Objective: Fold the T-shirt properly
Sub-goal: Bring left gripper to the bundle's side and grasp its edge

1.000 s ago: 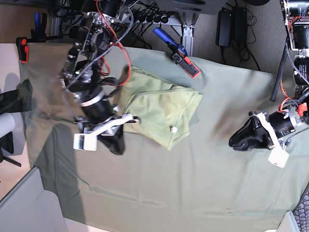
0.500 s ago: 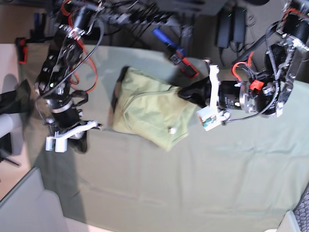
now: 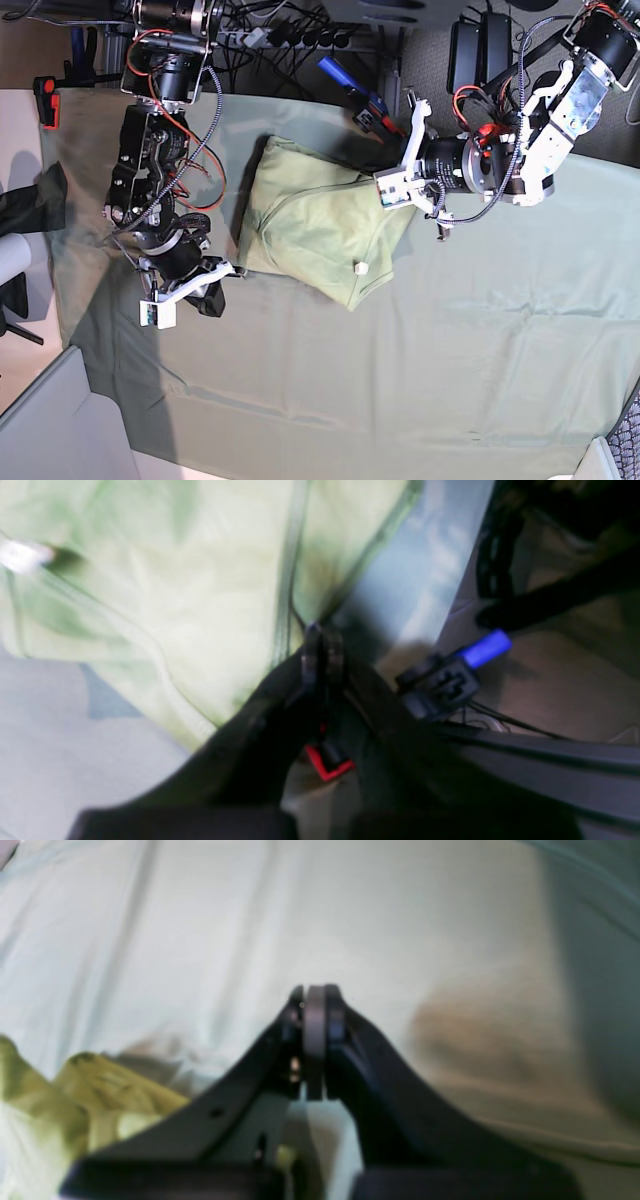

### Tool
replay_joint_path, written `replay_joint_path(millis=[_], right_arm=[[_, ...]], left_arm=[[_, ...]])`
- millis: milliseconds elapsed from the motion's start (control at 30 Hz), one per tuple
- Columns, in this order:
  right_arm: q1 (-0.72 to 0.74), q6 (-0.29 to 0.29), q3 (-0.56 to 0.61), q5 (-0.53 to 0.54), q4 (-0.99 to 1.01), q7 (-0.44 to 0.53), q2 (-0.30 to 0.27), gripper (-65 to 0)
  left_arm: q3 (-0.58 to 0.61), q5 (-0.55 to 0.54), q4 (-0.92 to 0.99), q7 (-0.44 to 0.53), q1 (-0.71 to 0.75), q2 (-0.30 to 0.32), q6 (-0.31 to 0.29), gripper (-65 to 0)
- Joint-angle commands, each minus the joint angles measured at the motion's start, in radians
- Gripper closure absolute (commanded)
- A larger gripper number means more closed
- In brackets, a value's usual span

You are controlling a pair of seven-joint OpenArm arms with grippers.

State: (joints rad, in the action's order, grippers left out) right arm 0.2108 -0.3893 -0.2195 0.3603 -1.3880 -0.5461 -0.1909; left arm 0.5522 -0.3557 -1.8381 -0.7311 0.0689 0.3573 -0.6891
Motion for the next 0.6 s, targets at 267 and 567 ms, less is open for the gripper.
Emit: replay_joint_path(millis=[267,567], right_arm=[[0.024,-0.031,0.02,0.014,-0.016,-0.026,-0.01,0.0],[0.023,-0.031,0.02,0.06,-0.016,-0.087,-0.011,0.0]], left_arm=[[-0.002,0.043,0.131,0.082,-0.016,-0.05,-0.009,0.0],[-0.002,0.187,0.154,0.137,-0.054,-0.042,-0.009,0.0]])
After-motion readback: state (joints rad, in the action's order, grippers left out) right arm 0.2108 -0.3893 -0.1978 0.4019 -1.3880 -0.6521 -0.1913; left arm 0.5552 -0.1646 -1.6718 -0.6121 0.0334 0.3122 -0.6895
